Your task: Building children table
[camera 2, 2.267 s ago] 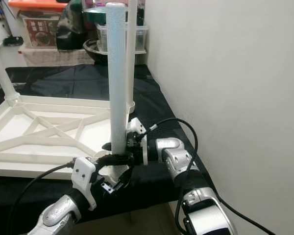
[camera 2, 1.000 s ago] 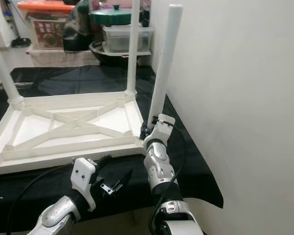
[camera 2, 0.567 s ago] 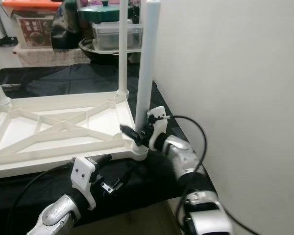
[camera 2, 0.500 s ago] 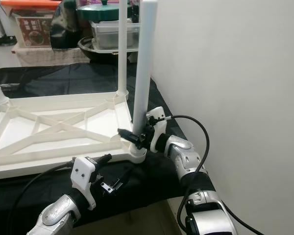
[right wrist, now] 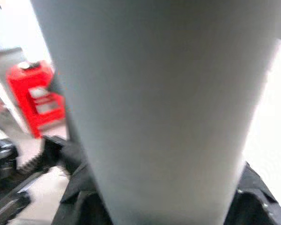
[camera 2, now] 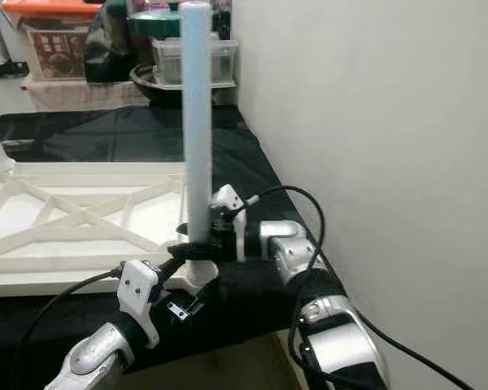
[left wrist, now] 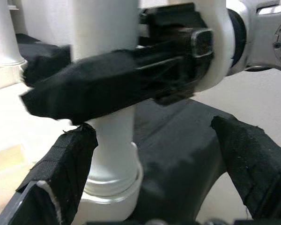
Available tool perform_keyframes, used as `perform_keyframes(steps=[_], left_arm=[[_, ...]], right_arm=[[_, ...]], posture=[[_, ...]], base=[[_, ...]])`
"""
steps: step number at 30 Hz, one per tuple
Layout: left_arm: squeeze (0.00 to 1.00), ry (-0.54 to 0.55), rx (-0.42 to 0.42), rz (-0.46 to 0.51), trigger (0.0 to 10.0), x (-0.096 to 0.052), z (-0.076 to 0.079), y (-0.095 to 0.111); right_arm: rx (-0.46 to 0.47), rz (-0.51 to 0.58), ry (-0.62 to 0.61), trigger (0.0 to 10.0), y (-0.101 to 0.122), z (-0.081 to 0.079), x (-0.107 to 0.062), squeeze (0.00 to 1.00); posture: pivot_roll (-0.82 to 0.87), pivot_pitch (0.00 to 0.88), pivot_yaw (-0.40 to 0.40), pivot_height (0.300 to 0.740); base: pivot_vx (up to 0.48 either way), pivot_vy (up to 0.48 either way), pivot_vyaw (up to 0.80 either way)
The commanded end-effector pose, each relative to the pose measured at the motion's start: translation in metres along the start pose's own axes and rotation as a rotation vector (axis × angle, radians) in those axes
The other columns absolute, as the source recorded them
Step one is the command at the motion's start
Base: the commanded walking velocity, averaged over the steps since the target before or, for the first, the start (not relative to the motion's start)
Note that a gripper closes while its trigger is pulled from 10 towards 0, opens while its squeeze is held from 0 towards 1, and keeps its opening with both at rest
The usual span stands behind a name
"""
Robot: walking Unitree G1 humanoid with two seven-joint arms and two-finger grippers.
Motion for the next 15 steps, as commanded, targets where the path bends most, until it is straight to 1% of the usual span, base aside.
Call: perform_keyframes(steps=[1,2,4,6,7,8,9,10,11,12,13,14,15], left_arm=[[0.0,0.009,-0.006,-0.008,10.0,0.0,0.0,-0.003],[0.0,0.009,-0.006,-0.008,10.0,0.0,0.0,-0.003],[0.0,0.009,-0.006,-0.008,10.0,0.0,-0.001,-0.003],[0.0,0.008,-0.006,-0.009,10.0,0.0,-0.001,-0.003],[0.0,0.008,-0.006,-0.009,10.0,0.0,-0.001,-0.003],[0.0,0.007,-0.006,-0.01,10.0,0.0,-0.001,-0.003],[0.0,0.007,-0.006,-0.01,10.0,0.0,-0.001,-0.003],[0.0,0.006,-0.006,-0.01,10.0,0.0,-0.001,-0.003],[0.0,0.006,-0.006,-0.01,10.0,0.0,-0.001,-0.003],[0.0,0.005,-0.006,-0.011,10.0,0.0,-0.001,-0.004],[0.0,0.005,-0.006,-0.011,10.0,0.0,-0.001,-0.004],[0.0,0.004,-0.006,-0.012,10.0,0.0,-0.002,-0.004],[0.0,0.002,-0.006,-0.015,10.0,0.0,-0.002,-0.004]], right_arm=[[0.022,-0.011,-0.024,0.0,-0.007,-0.003,0.001,0.0],[0.022,-0.011,-0.024,0.0,-0.007,-0.003,0.001,0.0],[0.037,0.01,-0.081,0.0,-0.008,-0.001,-0.003,0.0],[0.072,0.043,-0.22,0.0,-0.009,0.006,-0.008,0.0],[0.072,0.043,-0.22,0.0,-0.009,0.006,-0.008,0.0],[0.13,0.065,-0.436,0.0,-0.013,0.018,-0.013,0.0],[0.13,0.065,-0.436,0.0,-0.013,0.018,-0.013,0.0],[0.143,0.068,-0.483,0.0,-0.014,0.02,-0.014,0.0],[0.143,0.068,-0.483,0.0,-0.014,0.02,-0.014,0.0],[0.18,0.073,-0.651,0.0,-0.018,0.029,-0.019,0.0],[0.18,0.073,-0.651,0.0,-0.018,0.029,-0.019,0.0],[0.213,0.057,-0.853,0.0,-0.023,0.036,-0.027,0.0],[0.321,0.016,-1.239,0.0,-0.036,0.042,-0.045,0.0]], posture=[[0.07,0.0,-0.061,0.74],[0.07,0.0,-0.061,0.74],[0.07,0.0,-0.059,0.74],[0.06,0.0,-0.058,0.74],[0.06,0.0,-0.058,0.74],[0.06,0.0,-0.057,0.74],[0.06,0.0,-0.057,0.74],[0.06,0.0,-0.057,0.74],[0.06,0.0,-0.057,0.74],[0.05,0.0,-0.048,0.74],[0.05,0.0,-0.048,0.74],[0.05,0.0,-0.048,0.74],[0.05,0.0,-0.047,0.74]], base=[[0.0,0.0,0.0],[0.0,0.0,0.0],[0.0,0.0,0.0],[0.0,0.0,0.0],[0.0,0.0,0.0],[0.0,0.0,0.0],[0.0,0.0,0.0],[0.0,0.0,0.0],[0.0,0.0,0.0],[0.0,0.0,0.0],[0.0,0.0,0.0],[0.0,0.0,0.0],[0.0,0.0,0.0]])
Point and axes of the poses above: a point about 5 cm out from each wrist's last joint towards the gripper, its own x axis pointing out of the wrist towards the gripper, its own y axis along the axis of the wrist's last joint, z = x × y, the point moved 1 cm from there along x, pointing out of the wrist towards the gripper, and after that the axes turned 8 degrees about -x, right-handed, at the moved point
